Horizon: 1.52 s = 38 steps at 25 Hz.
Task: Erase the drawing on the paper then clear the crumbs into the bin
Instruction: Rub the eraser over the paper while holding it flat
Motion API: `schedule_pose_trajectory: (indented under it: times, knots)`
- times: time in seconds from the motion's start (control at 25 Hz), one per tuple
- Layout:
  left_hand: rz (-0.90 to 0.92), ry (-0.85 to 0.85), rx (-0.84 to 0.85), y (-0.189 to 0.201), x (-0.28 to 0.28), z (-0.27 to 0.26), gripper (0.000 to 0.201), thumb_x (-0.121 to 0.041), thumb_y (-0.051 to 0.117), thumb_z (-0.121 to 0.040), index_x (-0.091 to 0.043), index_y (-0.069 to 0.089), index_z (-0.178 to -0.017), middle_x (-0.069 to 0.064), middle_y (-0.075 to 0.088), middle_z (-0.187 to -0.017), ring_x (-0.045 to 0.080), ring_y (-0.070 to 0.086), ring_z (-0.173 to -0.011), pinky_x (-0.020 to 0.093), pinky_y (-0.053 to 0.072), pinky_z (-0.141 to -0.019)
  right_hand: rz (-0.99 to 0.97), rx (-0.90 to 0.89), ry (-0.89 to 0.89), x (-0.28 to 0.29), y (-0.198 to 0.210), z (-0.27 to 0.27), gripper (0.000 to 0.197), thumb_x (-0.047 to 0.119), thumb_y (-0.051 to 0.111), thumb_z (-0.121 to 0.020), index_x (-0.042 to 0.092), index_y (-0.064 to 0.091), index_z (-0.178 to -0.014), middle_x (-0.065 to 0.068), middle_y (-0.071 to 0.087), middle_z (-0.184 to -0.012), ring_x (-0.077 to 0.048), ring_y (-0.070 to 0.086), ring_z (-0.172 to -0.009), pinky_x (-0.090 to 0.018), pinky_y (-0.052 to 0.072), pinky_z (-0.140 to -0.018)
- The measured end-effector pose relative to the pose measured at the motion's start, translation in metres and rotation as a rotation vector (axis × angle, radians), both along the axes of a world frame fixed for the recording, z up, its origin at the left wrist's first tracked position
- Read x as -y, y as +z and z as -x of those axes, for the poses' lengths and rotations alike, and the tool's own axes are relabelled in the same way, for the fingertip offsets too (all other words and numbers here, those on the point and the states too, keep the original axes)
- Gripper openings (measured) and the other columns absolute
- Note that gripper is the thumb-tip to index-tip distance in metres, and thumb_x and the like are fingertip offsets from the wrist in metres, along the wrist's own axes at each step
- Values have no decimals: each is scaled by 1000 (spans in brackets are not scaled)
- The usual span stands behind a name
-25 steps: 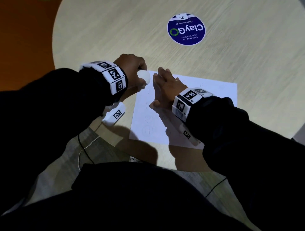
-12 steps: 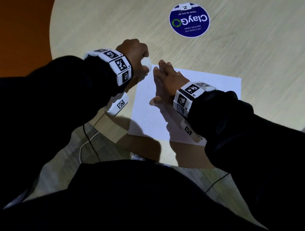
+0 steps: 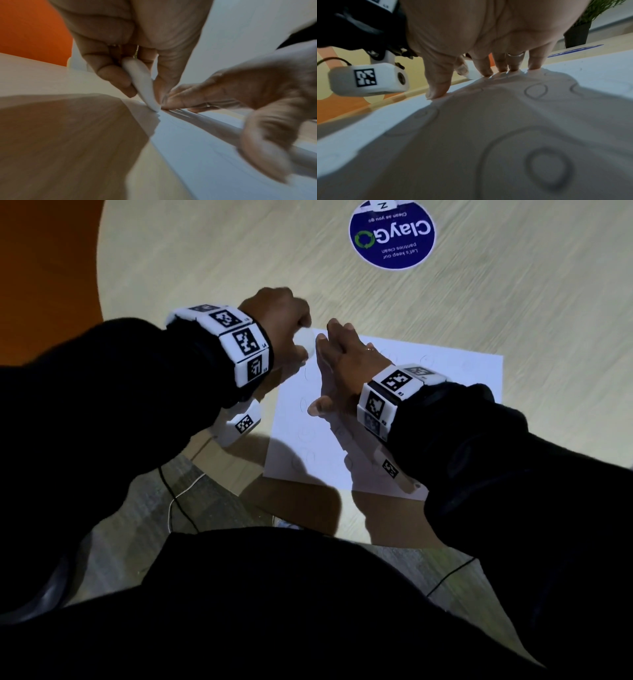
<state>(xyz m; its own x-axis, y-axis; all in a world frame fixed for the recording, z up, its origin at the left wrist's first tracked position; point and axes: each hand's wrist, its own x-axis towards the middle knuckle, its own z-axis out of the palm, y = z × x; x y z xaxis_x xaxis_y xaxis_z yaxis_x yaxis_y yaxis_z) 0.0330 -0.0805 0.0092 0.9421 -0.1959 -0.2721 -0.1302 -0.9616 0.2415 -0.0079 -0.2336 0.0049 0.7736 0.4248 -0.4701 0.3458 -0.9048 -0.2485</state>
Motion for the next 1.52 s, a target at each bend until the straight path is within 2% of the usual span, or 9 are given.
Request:
schedule_pose_trajectory:
  times: [0.24,0.4,0.52,0.68,0.88,1.0,1.24,1.36,1.52]
  knots:
    - [-16,-8,-56,-1,-2,15,49,-30,78,-77,-13,60,-120,10,58,-116,32,53,-111,37,44,-88,11,-29,12,0,0,-1,107,49,70,-77,9,4,-151,-9,-10,-158,-26,-7,-146,-48,13,-117]
    - [30,54,-9,3,-4,12,46,-30,76,-78,-12,61,-117,12,58,-116,33,53,-110,36,43,-85,24,-28,14,-2,3,0,107,49,70,-78,9,3,-151,-9,-11,-158,-26,-8,-146,-48,12,-118]
    - [-3,15,-73,2,-4,25,50,-30,79,-75,-14,61,-119,9,59,-114,31,53,-109,36,45,-87,28,-44,6,-1,4,-2,109,50,70,-78,10,1,-152,-9,-14,-158,-25,-10,-146,-47,10,-118]
    - [26,73,-9,6,-2,18,47,-28,75,-79,-13,61,-121,12,57,-120,33,52,-113,37,42,-87,31,-36,8,-3,2,-1,108,49,71,-77,9,3,-151,-10,-11,-158,-26,-8,-146,-49,12,-118]
    - [-50,-31,-76,1,-1,32,50,-31,77,-77,-15,60,-121,9,58,-116,31,53,-110,38,43,-86,13,-20,-2,-1,-1,-2,108,49,71,-77,9,4,-151,-10,-10,-158,-26,-8,-146,-49,12,-117]
    - [-21,36,-29,5,-4,23,48,-30,77,-78,-15,61,-121,10,57,-119,32,52,-113,37,42,-87,12,5,4,-2,-1,-1,105,48,71,-77,9,7,-151,-10,-7,-158,-25,-5,-147,-50,15,-117]
    - [-53,0,-64,0,-4,31,50,-32,77,-78,-15,60,-122,9,58,-115,30,53,-110,37,43,-87,8,-8,6,-3,-4,-6,100,47,70,-79,13,11,-151,-14,-1,-157,-29,2,-145,-51,19,-114]
    - [-26,42,-50,4,-6,25,51,-33,77,-78,-15,60,-122,10,58,-118,32,53,-112,37,43,-89,28,18,40,-5,-4,-8,105,55,73,-72,13,16,-149,-16,5,-154,-31,7,-144,-53,26,-110]
    - [-32,2,-67,1,-3,36,49,-31,78,-77,-13,61,-120,9,59,-114,31,54,-108,37,45,-87,36,-14,23,-4,-2,-11,105,52,74,-72,15,14,-150,-13,1,-155,-32,1,-144,-54,25,-111]
